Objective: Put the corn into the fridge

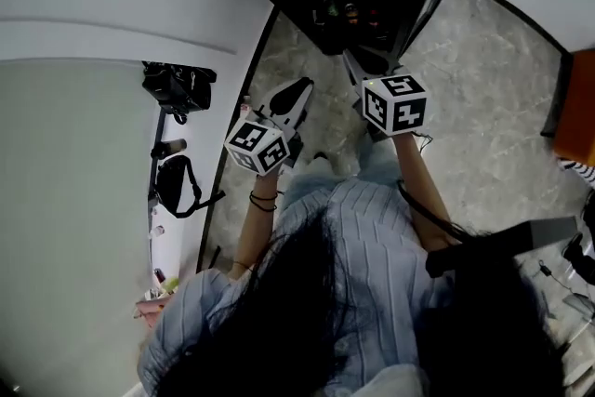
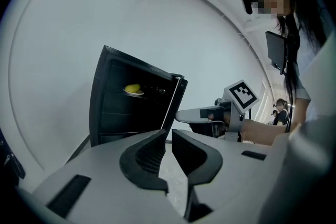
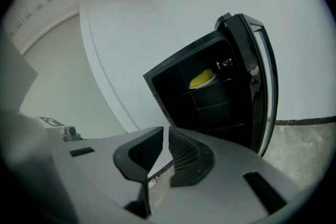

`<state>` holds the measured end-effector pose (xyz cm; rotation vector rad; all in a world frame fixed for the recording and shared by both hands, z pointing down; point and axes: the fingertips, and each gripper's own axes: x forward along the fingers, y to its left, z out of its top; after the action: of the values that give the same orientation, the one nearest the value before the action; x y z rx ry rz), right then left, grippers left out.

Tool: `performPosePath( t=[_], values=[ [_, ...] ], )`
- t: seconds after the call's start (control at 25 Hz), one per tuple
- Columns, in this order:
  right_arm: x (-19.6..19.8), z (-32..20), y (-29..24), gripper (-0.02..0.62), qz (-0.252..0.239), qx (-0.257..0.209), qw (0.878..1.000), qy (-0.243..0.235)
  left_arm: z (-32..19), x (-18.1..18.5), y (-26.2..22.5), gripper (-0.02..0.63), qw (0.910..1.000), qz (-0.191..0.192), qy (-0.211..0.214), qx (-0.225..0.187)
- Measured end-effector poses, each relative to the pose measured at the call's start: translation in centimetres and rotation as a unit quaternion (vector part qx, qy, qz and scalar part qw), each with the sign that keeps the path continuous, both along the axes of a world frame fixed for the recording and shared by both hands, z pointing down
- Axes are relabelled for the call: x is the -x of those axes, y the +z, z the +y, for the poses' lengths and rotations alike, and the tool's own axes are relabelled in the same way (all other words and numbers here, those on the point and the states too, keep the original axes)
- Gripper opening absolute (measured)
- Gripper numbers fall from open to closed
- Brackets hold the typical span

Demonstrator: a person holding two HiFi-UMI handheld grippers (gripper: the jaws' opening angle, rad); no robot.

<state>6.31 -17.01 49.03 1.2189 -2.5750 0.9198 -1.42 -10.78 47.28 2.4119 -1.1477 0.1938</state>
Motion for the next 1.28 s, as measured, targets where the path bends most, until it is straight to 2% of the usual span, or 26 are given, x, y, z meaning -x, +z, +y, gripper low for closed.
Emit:
performPosePath(
  t=[0.32, 0.64, 0.8, 1.08, 1.28],
  values=[
    [1.1, 2.3, -0.6, 0.043, 0.002, -0.006, 1.000, 0.006, 1.5, 0.6, -1.6, 0.041, 0.9996, 0.009, 0.019, -0.016],
    [6.1, 7.3, -1.1, 0.043, 0.005, -0.007, 1.000, -0.009, 7.0, 3.9, -0.5, 0.043, 0.9990, 0.022, 0.036, -0.016],
    [8.6, 11.3, -0.5, 0.043, -0.004, 0.009, 1.000, -0.012, 10.1, 6.5, -0.4, 0.041, 0.9991, 0.022, 0.031, -0.021],
    [12.2, 19.4, 1.2, 0.043, -0.001, 0.031, 0.999, -0.009, 17.3, 10.3, 1.1, 0.041, 0.9987, 0.042, 0.029, -0.006],
    [13.5, 24.6, 2.5, 0.043, 0.006, 0.044, 0.999, -0.011, 21.6, 11.0, 2.1, 0.041, 0.9979, 0.052, 0.037, -0.002]
  ],
)
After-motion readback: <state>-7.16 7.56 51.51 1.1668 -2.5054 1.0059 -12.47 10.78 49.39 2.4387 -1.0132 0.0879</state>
